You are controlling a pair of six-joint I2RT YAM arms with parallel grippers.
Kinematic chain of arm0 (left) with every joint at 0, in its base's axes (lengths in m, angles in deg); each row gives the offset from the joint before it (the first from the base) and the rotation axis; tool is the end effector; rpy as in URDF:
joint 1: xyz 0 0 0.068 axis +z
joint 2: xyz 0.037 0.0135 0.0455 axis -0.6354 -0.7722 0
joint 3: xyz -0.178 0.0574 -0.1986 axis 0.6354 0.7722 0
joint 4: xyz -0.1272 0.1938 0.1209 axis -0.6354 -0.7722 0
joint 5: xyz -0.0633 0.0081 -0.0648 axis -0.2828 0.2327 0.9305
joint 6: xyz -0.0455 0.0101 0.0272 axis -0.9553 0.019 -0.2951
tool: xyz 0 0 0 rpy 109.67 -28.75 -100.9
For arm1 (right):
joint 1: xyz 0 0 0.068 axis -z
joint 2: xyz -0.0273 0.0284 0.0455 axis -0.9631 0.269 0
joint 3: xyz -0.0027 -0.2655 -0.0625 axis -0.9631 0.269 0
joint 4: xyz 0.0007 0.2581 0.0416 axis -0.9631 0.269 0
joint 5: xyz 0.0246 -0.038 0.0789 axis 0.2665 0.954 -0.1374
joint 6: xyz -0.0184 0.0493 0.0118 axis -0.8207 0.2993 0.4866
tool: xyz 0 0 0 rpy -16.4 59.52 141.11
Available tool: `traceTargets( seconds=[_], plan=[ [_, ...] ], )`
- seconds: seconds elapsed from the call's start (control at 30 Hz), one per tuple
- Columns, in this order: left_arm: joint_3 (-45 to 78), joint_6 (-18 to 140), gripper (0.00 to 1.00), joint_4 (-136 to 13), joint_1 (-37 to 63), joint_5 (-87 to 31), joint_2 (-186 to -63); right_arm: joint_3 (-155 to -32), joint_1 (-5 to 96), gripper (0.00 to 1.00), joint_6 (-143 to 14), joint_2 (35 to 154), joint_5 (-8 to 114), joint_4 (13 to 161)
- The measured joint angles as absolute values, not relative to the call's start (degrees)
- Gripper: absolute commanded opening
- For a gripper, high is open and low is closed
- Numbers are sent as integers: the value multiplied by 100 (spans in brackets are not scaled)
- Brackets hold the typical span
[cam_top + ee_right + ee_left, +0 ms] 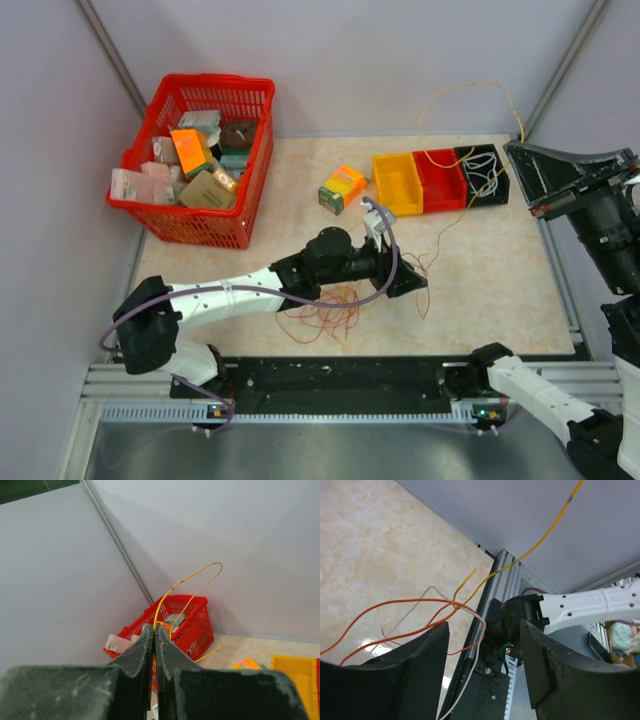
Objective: Untangle the cables
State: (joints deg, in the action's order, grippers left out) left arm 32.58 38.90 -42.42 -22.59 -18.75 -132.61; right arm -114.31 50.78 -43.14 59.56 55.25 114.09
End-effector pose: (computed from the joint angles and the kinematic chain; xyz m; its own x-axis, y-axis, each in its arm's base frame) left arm 0.1517 -0.3087 0.3041 -0.5910 -0.0236 -0.8063 0.7868 0.2035 -0.5826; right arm 0.0416 0.0217 0.5725 0.0851 0.5537 -0.8284 -0.5884 0.6988 0.4066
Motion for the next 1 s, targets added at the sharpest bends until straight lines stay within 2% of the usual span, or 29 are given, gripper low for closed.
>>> traceTargets(
  seconds=[0.03, 0.27, 0.33, 0.37, 0.43, 0.53, 0.6, 0.63, 0.73, 0.8, 1.0],
  plan=[
    [3223, 3827, 52, -4256, -2277, -1958, -13255, -11394, 5078, 0, -4285, 5956, 5514, 11376],
    [2427, 3510, 49, -4785, -2399, -2848, -13814, -11287, 5078, 0, -4121, 5956, 5484, 11263],
    [2331, 3479, 41, -4905, -2445, -3097, -13943, -11285, 5078, 0, -4073, 5950, 5486, 11232],
    [2298, 3460, 40, -4973, -2474, -3244, -14009, -11283, 5078, 0, -4038, 5943, 5484, 11215],
    [2254, 3422, 43, -5106, -2515, -3510, -14109, -11278, 5078, 0, -4010, 5939, 5484, 11182],
    [2250, 3392, 54, -5235, -2546, -3880, -14197, -11208, 5078, 0, -3973, 5906, 5486, 11114],
    [2250, 3388, 56, -5244, -2548, -4076, -14228, -11169, 5078, 0, -3946, 5884, 5486, 11094],
    [2250, 3388, 50, -5239, -2550, -4166, -14230, -11149, 5078, 0, -3935, 5873, 5488, 11101],
    [2250, 3420, 13, -5228, -2548, -4361, -14230, -11090, 5078, 0, -3931, 5845, 5488, 11081],
    [2250, 3407, 0, -5209, -2550, -4446, -14230, -11051, 5078, 0, -3938, 5832, 5510, 11081],
    [2982, 3541, 0, -5023, -2535, -4743, -13869, -11086, 5078, 0, -4397, 5832, 6126, 11256]
  ],
)
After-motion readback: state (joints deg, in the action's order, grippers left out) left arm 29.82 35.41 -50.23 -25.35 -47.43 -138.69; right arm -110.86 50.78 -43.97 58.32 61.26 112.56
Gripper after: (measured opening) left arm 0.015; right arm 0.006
